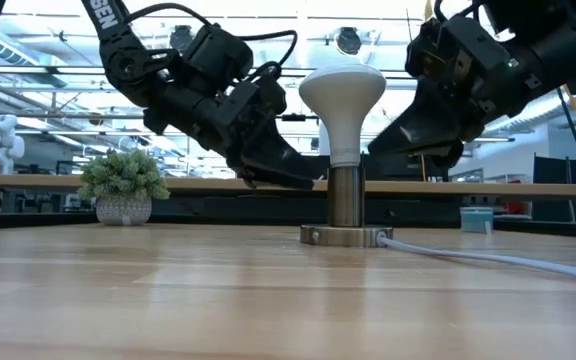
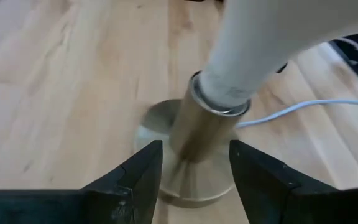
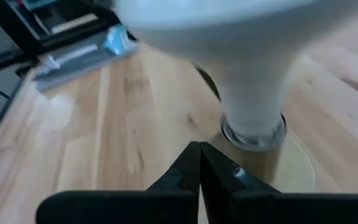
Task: Screw lightbulb
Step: Remove the white lightbulb from the lamp
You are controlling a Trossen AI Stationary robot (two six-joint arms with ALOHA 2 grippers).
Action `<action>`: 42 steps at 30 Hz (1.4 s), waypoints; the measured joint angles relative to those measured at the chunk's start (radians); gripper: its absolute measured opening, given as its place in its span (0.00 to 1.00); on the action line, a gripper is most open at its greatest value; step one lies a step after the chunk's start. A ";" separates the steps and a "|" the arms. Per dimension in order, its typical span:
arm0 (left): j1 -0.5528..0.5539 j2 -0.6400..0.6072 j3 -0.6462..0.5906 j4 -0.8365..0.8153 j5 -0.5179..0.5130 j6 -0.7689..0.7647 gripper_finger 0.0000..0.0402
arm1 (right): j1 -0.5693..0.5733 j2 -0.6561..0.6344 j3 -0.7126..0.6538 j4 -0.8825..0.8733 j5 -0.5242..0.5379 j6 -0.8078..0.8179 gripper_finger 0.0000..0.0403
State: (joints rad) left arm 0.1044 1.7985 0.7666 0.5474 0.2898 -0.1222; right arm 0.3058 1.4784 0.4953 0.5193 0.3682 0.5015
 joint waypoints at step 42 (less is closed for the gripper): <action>-0.061 0.000 0.017 0.207 0.020 0.105 0.48 | -0.074 -0.008 0.000 0.015 -0.038 -0.121 0.00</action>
State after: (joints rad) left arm 0.0438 1.7988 0.7834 0.7543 0.3100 -0.0170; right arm 0.2317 1.4701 0.4957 0.5342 0.3304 0.3801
